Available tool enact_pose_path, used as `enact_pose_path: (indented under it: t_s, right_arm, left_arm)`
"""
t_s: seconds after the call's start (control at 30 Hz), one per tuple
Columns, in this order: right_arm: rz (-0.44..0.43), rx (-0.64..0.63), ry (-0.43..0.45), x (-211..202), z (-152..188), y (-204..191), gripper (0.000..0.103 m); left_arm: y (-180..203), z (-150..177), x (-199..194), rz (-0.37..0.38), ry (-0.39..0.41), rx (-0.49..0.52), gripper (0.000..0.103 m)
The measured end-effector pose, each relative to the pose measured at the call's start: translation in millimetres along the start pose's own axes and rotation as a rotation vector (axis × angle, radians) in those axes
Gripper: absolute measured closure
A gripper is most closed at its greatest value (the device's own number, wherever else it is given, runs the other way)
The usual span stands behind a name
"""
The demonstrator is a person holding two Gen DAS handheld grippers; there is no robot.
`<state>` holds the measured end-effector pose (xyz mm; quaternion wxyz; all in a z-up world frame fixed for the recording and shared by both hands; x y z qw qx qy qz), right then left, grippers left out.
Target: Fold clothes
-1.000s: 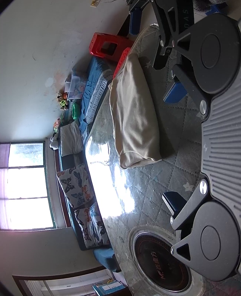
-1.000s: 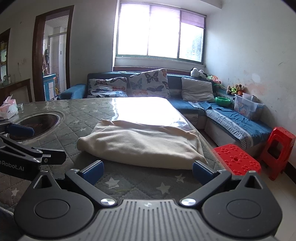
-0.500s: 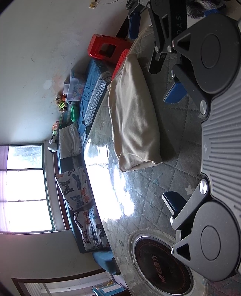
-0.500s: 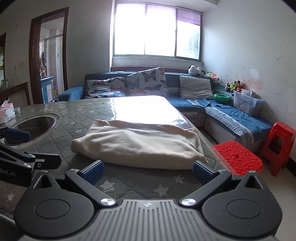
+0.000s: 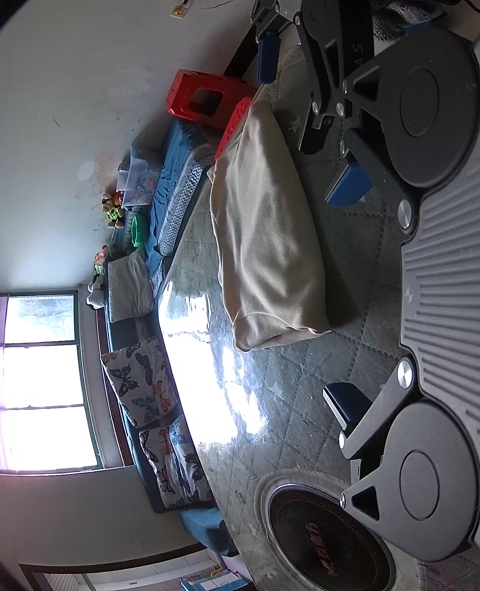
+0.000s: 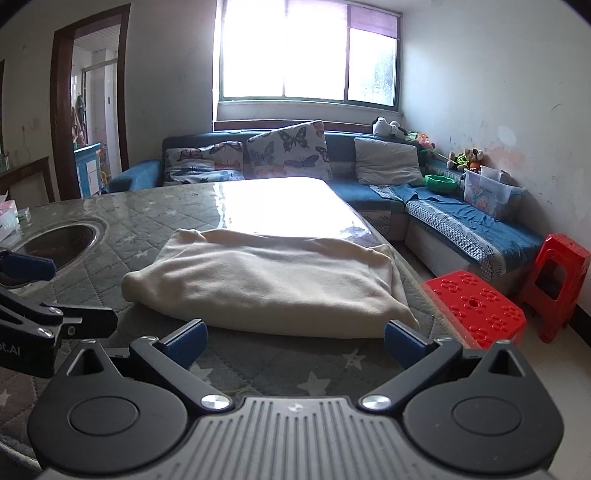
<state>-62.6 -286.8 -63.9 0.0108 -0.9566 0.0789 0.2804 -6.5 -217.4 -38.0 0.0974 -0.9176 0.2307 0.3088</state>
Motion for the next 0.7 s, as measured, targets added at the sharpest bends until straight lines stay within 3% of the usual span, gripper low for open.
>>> enact_pose_path:
  t_s: [0.7]
  right_arm:
    - [-0.027,-0.014,-0.061,27,-2,0,0.0]
  left_arm:
    - [-5,-5,30,0.008,-0.054,0.005,0.0]
Point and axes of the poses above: each gripper's, at about its wrist camera, not at the fingertips, and x roughly the way its jaws point, y to its right, z to its underside, the point moved 10 cm from there along x, roughly the way its jaws point, and after that the axes turned 1 degree about -y, right-handed, at the moved point
